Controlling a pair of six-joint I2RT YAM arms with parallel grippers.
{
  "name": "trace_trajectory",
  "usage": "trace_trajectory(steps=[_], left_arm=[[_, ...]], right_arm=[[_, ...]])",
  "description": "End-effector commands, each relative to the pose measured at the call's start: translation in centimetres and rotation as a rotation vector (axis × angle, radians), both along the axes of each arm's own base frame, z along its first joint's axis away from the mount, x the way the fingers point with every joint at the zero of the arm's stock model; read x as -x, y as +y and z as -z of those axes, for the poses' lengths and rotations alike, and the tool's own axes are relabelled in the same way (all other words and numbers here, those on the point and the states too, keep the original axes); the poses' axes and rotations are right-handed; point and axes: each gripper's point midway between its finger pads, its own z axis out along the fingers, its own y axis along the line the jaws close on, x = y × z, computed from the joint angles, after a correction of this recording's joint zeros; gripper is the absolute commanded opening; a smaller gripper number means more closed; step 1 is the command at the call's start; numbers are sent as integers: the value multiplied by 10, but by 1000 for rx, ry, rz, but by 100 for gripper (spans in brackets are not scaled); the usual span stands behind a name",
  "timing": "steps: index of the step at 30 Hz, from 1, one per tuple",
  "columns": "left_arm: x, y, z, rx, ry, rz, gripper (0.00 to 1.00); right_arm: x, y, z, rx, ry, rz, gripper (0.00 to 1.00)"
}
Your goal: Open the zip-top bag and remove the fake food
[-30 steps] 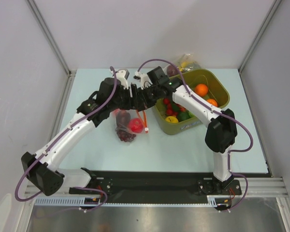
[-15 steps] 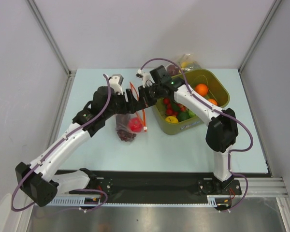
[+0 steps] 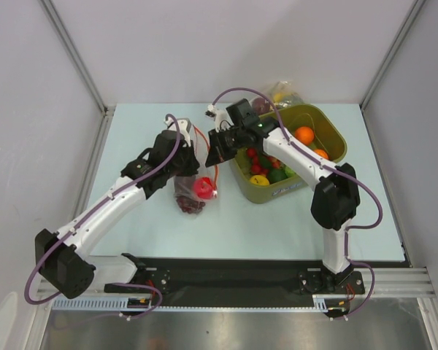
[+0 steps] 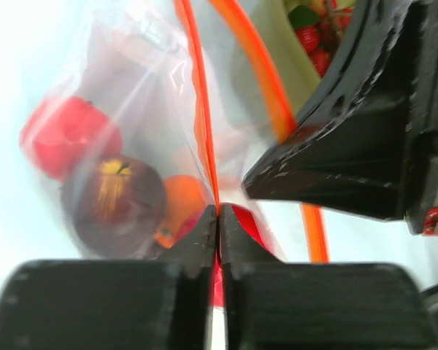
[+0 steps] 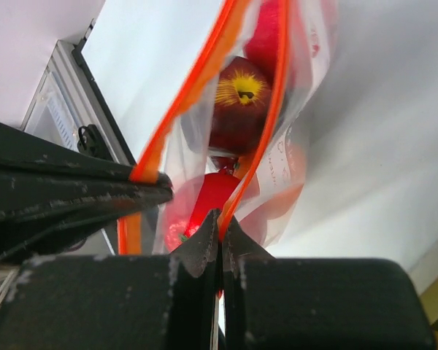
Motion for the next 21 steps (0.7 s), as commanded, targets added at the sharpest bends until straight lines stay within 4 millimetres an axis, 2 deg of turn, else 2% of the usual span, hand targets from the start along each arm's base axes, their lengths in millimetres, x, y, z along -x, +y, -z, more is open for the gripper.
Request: trace_trajectory(steps=[1,4,6,9,12,16,18,21], left_arm=[[-6,11,-22,-17,-46,-53,0],[-5,22,-31,-54,-60,-85,0],[-8,31,-45,-87,-89,-111,0],[-7,41,-53,-141,-92,-117,0],[-2,49,-52,-182,-62,-124,1],[-1,69,-59,-246,-59,-208,0],[-2,71,-57,-252,-59,-216,0],[-2,58,-44,-222,-34,-167,0]], right_arm=[[-9,-8,-38,-56,-89,33,0],[-19,-21,-39,-23,-111,88,0],[-27,-30,-37,10,-130,126,0],[-36,-44,-31,56,-133,174,0],[-43,-53,-27,86,-131,217,0],[-47,-57,-21,114,-120,240,0],[-49,-57,-20,119,-114,248,0],[-50,-56,-17,125,-105,246,0]])
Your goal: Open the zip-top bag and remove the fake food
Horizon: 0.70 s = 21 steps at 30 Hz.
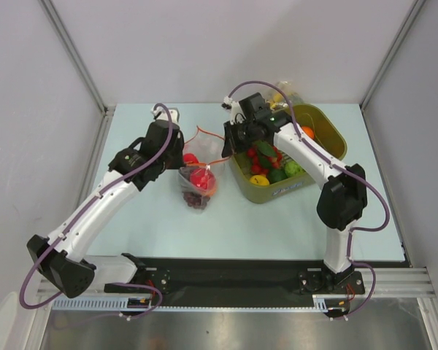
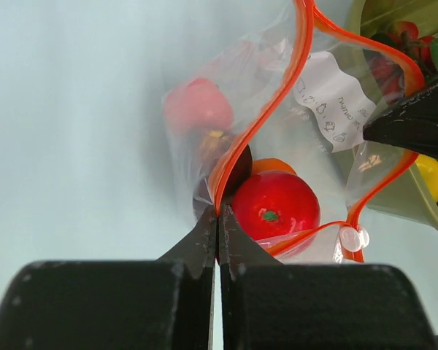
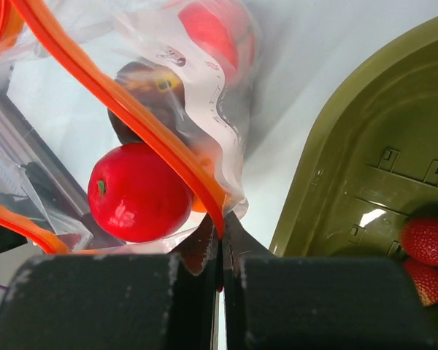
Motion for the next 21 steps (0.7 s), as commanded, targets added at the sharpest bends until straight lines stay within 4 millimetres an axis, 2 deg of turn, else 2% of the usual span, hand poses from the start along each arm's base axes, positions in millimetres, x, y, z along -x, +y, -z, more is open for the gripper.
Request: trace_trajectory(steps=[1,4,6,7,8,11,14,16,21], left_arm=[[-2,1,2,-9,1,3,0],[-2,-14,9,60,7,39,0],[-1,-19,9,94,4,52,0],[-2,-22,8,107,-3,56,0],[-2,-23,7,113,-5,60,0],[-3,-31,2,144,-15,90,0],[-1,-39,0,185,-16,116,0],[-1,-42,0,199,-14,126,0],[2,-42,1,206,-12,131,0]], right_arm=[[-8,-4,-22,-4,-55,27,0],[-10,-4,-30,-12,-67,30,1],[-10,-3,-41,-27,-84,30,9],[-10,-3,-53,-37,-100,31,14],[-9,-2,-60,-42,-111,28,29],[2,6,-89,-75,-161,0,52],[12,13,-113,-109,-217,-29,60],[23,23,-124,-148,-229,-67,61],[47,51,-120,-184,-203,-178,61]])
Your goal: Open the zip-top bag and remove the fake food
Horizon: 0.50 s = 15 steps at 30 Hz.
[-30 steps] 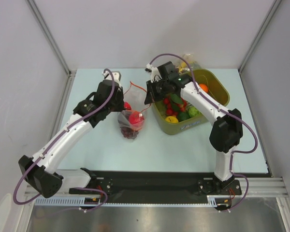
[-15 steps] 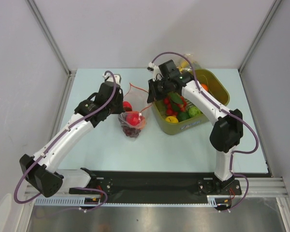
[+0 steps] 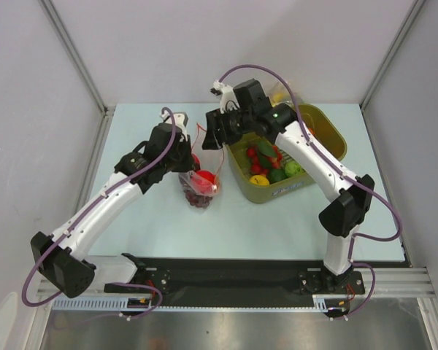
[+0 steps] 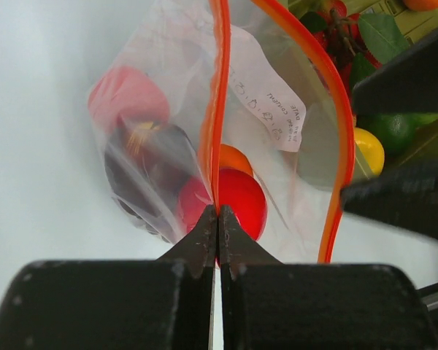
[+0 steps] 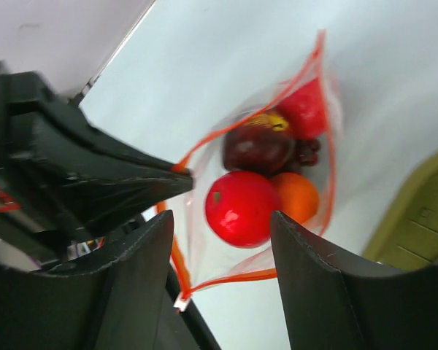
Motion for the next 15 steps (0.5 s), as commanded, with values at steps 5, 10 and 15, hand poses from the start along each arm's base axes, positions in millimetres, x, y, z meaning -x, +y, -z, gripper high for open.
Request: trace_trajectory(steps=[5,10,15], left_arm=[[5,-3,-18,74,-49,16,0],[7,-3,-21,85,-59,17,0],[12,4,-11,53,-33,7,0]], right_arm=[[24,30,-2,-40,13,-119,60],[28,31,33,17,65,-110,59],[26,26,63,60,84,-78,59]])
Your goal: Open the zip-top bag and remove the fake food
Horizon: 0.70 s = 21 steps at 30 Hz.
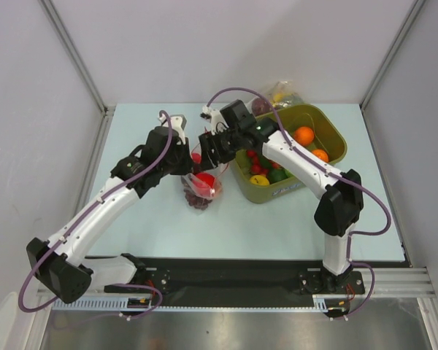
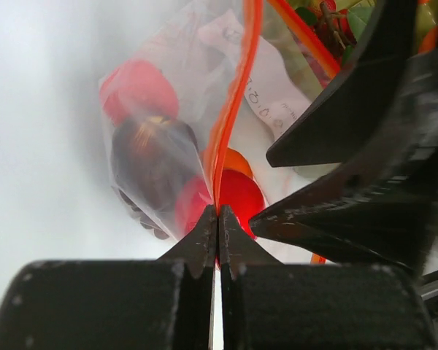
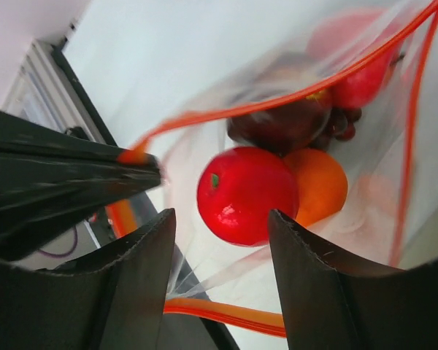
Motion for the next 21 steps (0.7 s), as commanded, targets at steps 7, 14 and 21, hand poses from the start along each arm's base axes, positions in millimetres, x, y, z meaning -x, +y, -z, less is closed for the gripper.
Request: trace_trajectory(steps=[7,14,21], left_arm=[[8,-1,-6,64,-30,9,0],[9,-1,-6,64,-22,12,0],[12,-1,-8,73,-16,12,0]], right_arm=[[11,7,30,44,-15,-38,68],[25,8,56,107,-26,-55,82],[27,2,85,185,-67,-23,91]])
